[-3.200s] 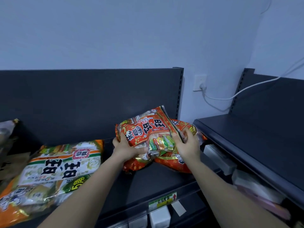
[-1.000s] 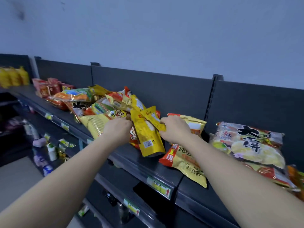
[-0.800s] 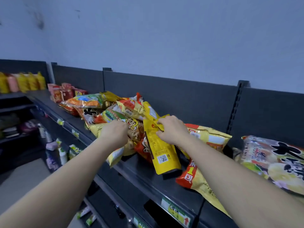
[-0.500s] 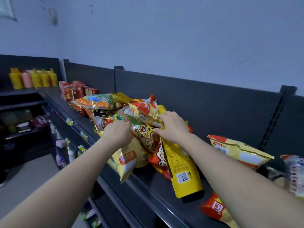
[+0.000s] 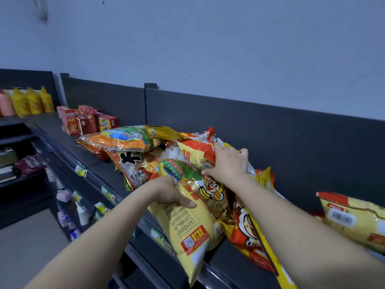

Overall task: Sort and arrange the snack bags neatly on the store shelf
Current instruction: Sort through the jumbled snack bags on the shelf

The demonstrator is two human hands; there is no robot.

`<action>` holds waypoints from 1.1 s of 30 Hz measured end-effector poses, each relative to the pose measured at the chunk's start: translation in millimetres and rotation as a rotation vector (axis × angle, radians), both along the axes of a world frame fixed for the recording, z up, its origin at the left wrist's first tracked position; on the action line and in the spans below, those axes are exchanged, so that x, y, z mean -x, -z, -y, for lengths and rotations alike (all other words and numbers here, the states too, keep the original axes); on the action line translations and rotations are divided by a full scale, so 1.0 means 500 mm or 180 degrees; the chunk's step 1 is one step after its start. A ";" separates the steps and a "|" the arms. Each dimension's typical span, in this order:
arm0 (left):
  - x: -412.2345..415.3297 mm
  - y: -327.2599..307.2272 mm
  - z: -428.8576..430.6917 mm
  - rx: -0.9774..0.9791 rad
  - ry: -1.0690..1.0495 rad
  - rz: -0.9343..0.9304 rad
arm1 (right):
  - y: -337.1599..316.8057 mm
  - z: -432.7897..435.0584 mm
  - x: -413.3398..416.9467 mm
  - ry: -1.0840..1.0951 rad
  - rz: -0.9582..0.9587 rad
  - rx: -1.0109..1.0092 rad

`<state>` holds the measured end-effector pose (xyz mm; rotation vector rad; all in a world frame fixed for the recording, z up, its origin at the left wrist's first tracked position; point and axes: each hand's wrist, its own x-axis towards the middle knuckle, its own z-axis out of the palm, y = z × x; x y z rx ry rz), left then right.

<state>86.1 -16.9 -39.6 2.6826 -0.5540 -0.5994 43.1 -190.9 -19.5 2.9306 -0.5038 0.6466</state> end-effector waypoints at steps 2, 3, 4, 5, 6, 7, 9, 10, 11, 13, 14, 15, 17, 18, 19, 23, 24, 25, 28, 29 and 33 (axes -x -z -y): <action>-0.014 0.005 -0.004 0.0151 0.0101 -0.0177 | 0.005 -0.005 -0.007 0.0102 0.0139 0.0032; -0.022 0.006 -0.002 0.0234 0.0186 -0.0243 | 0.007 -0.005 -0.008 0.0139 0.0220 0.0011; -0.029 0.007 0.000 0.0289 0.0276 -0.0262 | 0.008 -0.004 -0.007 0.0177 0.0288 -0.0030; -0.035 0.005 0.003 0.0327 0.0372 -0.0232 | 0.008 -0.002 -0.005 0.0217 0.0347 -0.0082; -0.037 0.001 0.005 0.0327 0.0447 -0.0170 | 0.009 0.002 -0.002 0.0254 0.0414 -0.0131; -0.040 -0.004 0.007 0.0330 0.0498 -0.0080 | 0.009 0.005 0.002 0.0290 0.0490 -0.0174; -0.041 -0.022 0.006 0.0245 0.0568 0.0238 | 0.011 0.011 0.010 0.0356 0.0657 -0.0250; -0.040 -0.035 0.003 0.0137 0.0573 0.0501 | 0.012 0.014 0.013 0.0396 0.0730 -0.0283; -0.040 -0.047 -0.001 0.0039 0.0548 0.0807 | 0.011 0.016 0.016 0.0434 0.0792 -0.0296; -0.043 -0.070 -0.010 0.0000 0.0400 0.1325 | 0.007 0.018 0.021 0.0495 0.0881 -0.0248; -0.047 -0.078 -0.014 0.0048 0.0313 0.1502 | 0.005 0.019 0.024 0.0528 0.0898 -0.0194; -0.050 -0.084 -0.017 0.0093 0.0244 0.1644 | 0.003 0.020 0.029 0.0557 0.0890 -0.0129; -0.051 -0.093 -0.018 0.0156 0.0169 0.1841 | 0.001 0.026 0.040 0.0604 0.0834 0.0044; -0.050 -0.094 -0.014 0.0168 0.0169 0.1948 | 0.000 0.030 0.048 0.0651 0.0817 0.0179; -0.048 -0.095 -0.009 0.0169 0.0205 0.2067 | -0.004 0.032 0.057 0.0715 0.0824 0.0330; -0.044 -0.093 0.013 0.0038 0.0469 0.2352 | -0.010 0.005 0.094 0.0440 0.0845 0.0340; -0.044 -0.090 0.015 -0.0013 0.0501 0.2376 | -0.004 -0.008 0.099 0.0229 0.0792 0.0193; -0.044 -0.086 0.016 -0.0058 0.0520 0.2371 | 0.003 -0.023 0.104 0.0035 0.0743 0.0063; -0.047 -0.068 0.015 -0.0131 0.0564 0.2325 | 0.032 -0.052 0.111 -0.0188 0.0290 -0.0004; -0.047 -0.062 0.015 -0.0135 0.0583 0.2346 | 0.048 -0.057 0.110 -0.0166 0.0021 0.0025; -0.052 -0.048 0.014 0.0010 0.0880 0.2535 | 0.099 -0.051 0.100 0.0269 -0.1006 -0.0458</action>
